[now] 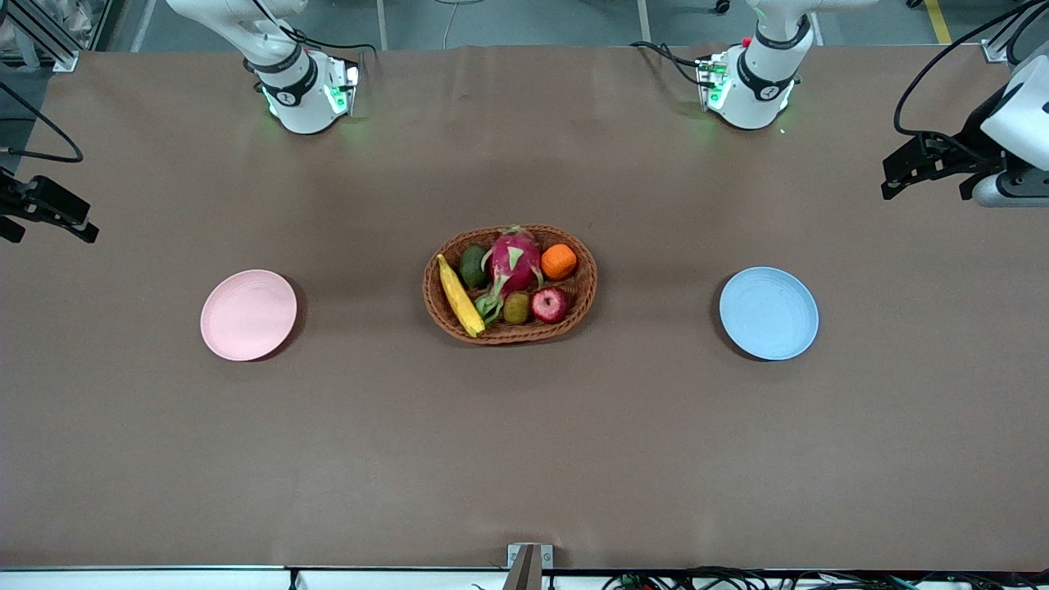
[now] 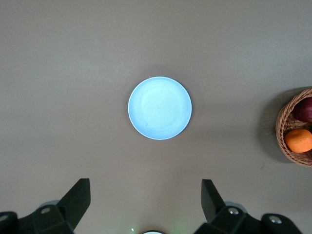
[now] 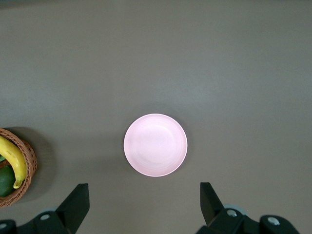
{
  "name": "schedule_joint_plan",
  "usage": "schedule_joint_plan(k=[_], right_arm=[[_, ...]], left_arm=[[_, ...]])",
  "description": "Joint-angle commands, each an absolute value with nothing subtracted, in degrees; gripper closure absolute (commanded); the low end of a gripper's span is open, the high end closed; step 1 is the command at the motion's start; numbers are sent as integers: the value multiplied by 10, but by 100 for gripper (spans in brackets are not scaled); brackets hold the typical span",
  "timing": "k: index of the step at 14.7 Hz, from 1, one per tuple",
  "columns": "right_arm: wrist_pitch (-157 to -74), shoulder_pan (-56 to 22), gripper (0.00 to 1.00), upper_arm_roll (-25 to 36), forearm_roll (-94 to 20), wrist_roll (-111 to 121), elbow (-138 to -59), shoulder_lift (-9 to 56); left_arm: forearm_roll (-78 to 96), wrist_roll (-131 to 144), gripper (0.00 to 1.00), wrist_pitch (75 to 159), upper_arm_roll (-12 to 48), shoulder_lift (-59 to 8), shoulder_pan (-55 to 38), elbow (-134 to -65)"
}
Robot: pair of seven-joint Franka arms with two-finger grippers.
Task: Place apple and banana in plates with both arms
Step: 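Move the right gripper and the left gripper toward the fruit basket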
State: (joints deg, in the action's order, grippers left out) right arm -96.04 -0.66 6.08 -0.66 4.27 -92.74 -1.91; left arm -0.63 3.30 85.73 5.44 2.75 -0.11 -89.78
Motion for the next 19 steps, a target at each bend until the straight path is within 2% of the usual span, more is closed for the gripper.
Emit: schedule_joint_plan(k=[1, 5, 8, 13, 19], right_arm=[[-969, -10, 0, 61, 4, 32, -949, -39], [-969, -11, 0, 61, 5, 33, -949, -36], [-970, -28, 0, 60, 4, 33, -951, -24], [-977, -119, 0, 60, 2, 30, -950, 66], [-1034, -227, 0, 58, -41, 29, -949, 162]], left_arm=[[-8, 22, 0, 852, 54, 24, -2, -885], [-10, 23, 0, 852, 55, 13, -4, -882], [1, 31, 0, 853, 62, -24, -13, -882], [-1, 161, 0, 918, 105, -101, -67, -884], [-2, 412, 0, 1018, 108, -179, -187, -888]])
